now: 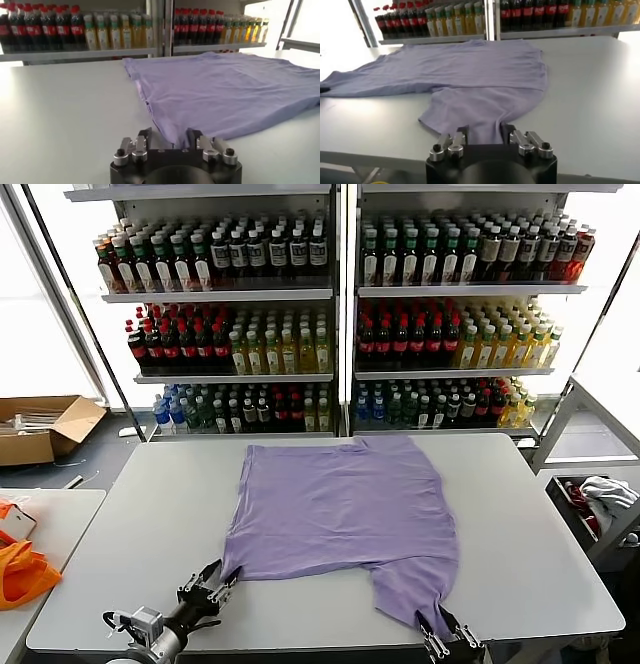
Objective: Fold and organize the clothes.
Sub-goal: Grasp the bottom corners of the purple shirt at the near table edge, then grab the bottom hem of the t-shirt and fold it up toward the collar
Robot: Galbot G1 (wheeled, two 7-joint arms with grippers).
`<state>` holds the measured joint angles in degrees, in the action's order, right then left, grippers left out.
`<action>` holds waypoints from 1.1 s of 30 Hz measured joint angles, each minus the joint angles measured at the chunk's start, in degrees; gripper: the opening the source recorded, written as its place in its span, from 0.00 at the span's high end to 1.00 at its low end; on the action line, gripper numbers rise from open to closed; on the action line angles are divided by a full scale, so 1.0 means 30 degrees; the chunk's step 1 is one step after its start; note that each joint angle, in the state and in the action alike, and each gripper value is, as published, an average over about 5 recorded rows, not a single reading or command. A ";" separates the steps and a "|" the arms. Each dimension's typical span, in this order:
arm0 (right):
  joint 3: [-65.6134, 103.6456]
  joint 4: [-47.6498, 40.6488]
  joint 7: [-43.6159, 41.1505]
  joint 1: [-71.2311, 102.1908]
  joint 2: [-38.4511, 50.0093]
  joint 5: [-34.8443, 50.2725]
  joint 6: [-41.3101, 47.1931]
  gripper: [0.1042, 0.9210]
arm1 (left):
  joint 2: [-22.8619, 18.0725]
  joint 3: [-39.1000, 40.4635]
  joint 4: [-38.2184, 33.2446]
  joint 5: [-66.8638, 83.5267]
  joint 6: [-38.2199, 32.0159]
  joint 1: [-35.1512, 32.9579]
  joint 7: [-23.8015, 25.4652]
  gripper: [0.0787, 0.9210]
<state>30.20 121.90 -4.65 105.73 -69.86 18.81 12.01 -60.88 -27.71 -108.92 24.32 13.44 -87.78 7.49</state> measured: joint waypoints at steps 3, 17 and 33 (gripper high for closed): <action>-0.0031 0.0127 -0.0201 0.0087 0.0131 0.0114 -0.0172 0.93 | -0.0018 -0.0019 -0.0051 0.0015 -0.0023 -0.0116 -0.0036 0.67; 0.0731 0.1147 -0.2452 0.1241 0.0863 0.1297 -0.2176 1.00 | -0.0076 -0.0528 -0.1267 -0.0161 0.0002 -0.1217 -0.0142 0.98; 0.2756 0.2785 -0.4442 0.4574 0.1182 0.2687 -0.4793 1.00 | -0.1027 -0.2321 -0.4452 -0.0403 0.0212 -0.4210 -0.0285 0.98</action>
<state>38.47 130.26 -17.97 119.45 -66.31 26.87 -2.37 -63.97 -34.68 -122.28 23.11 14.08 -100.41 6.64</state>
